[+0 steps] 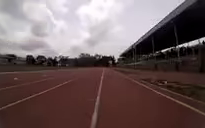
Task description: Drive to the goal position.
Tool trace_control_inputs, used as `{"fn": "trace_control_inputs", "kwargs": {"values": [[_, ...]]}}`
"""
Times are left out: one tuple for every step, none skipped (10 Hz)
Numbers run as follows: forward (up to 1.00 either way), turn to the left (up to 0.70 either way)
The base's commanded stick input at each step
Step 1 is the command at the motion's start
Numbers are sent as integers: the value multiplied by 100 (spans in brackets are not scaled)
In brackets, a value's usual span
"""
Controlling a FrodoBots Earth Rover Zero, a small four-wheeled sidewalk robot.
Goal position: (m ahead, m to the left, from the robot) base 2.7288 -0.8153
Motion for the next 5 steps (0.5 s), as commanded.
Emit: {"fn": "trace_control_inputs", "kwargs": {"values": [[70,0],[70,0],[70,0],[70,0],[70,0]]}}
